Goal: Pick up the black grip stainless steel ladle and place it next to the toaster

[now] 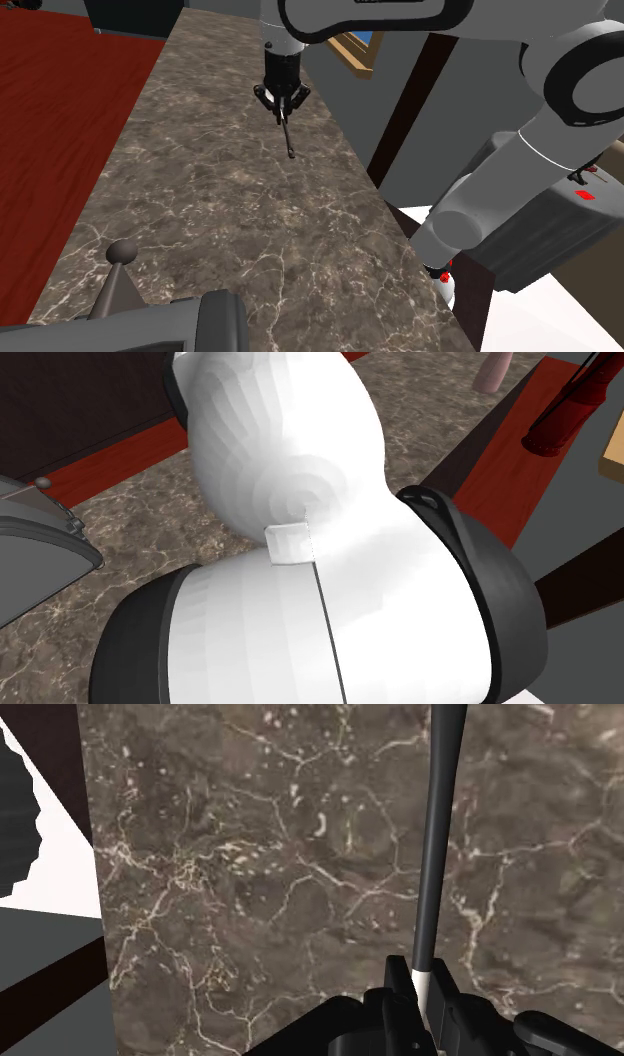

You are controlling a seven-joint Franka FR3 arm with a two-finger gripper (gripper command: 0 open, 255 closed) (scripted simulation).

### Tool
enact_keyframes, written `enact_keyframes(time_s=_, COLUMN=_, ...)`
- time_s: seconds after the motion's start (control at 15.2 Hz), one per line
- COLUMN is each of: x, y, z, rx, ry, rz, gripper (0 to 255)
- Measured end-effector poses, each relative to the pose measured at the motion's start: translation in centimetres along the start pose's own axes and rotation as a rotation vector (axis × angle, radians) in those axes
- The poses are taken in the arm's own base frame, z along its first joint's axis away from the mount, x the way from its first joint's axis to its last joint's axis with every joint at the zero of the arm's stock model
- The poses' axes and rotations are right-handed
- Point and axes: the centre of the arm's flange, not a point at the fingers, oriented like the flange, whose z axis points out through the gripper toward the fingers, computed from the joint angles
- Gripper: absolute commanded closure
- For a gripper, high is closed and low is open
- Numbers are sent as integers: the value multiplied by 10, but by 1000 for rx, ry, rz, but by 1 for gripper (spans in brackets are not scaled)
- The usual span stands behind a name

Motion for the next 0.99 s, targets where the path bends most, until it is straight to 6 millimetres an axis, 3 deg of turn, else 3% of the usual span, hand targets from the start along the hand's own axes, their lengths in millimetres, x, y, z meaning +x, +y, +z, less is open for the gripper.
enact_keyframes(time_s=0.99, x=2, y=8, z=-79, rx=0, ry=0, rz=0, gripper=255)
